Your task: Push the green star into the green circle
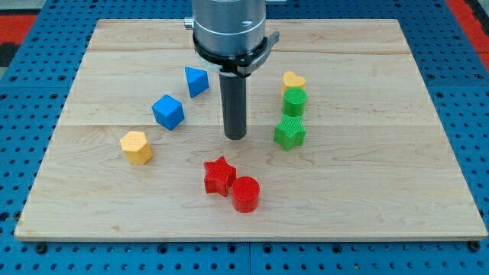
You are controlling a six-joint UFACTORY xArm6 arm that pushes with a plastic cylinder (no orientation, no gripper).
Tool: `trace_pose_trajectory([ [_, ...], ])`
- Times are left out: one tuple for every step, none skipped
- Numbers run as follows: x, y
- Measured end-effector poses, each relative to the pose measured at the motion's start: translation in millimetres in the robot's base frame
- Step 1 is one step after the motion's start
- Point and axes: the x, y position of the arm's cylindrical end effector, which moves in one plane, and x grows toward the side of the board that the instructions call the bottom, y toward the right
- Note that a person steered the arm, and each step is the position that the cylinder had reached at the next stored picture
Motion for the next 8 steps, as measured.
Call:
trace_pose_trajectory([
  [-7.0, 9.2],
  [-16.3, 9.2],
  [22.7, 9.7],
  [42.1, 39.3],
  [23.3, 61.1],
  [23.3, 62.9],
  [23.0, 62.9],
  [22.8, 63.5],
])
